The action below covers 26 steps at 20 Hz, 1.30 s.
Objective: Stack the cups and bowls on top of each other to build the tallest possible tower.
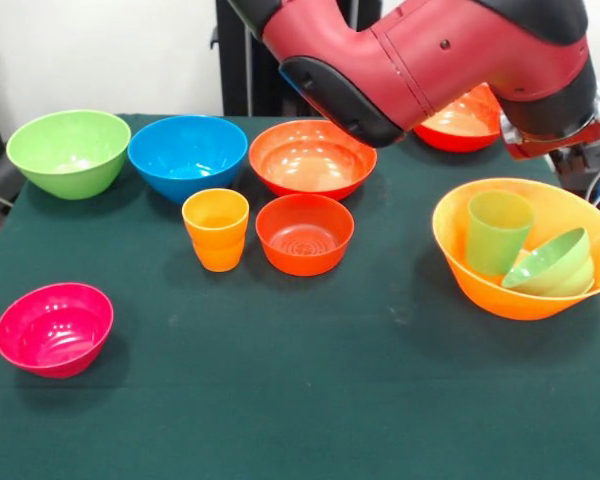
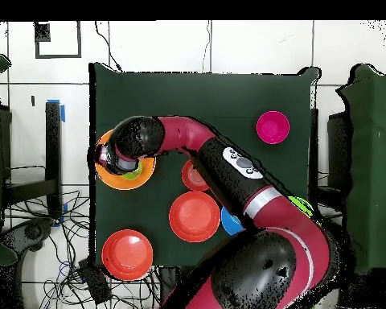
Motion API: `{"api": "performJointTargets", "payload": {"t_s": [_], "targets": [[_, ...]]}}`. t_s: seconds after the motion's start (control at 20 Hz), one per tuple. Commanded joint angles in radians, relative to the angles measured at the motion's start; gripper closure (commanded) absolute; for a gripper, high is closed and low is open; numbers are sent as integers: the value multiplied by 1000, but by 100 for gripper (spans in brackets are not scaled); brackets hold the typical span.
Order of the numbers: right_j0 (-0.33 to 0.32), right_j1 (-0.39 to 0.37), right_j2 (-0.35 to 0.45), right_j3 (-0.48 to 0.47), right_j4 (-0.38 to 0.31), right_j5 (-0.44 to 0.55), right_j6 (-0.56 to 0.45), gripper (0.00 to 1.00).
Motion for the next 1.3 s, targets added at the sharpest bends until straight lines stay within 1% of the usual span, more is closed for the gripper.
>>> {"api": "performJointTargets", "payload": {"t_s": [0.05, 0.2, 0.25, 0.35, 0.45, 0.55, 0.6, 0.7, 0.9, 1.0, 1.1, 1.2, 1.3], "targets": [[62, -23, -67, -27, -135, 89, -225, 100], [134, -84, -153, -58, -239, 99, -178, 100], [155, -100, -179, -60, -264, 99, -150, 100], [186, -114, -210, -70, -307, 86, -121, 100], [199, -115, -224, -70, -327, 59, -99, 100], [191, -103, -216, -60, -315, 25, -89, 100], [180, -97, -204, -47, -309, -19, -84, 100], [168, -84, -185, -41, -293, -57, -83, 100], [157, -60, -161, -49, -269, -93, -85, 100], [129, -37, -117, -34, -236, -130, -105, 100], [104, -18, -78, -24, -195, -144, -119, 100], [87, -15, -47, -11, -161, -135, -133, 100], [82, -17, -33, -18, -140, -115, -141, 100]]}}
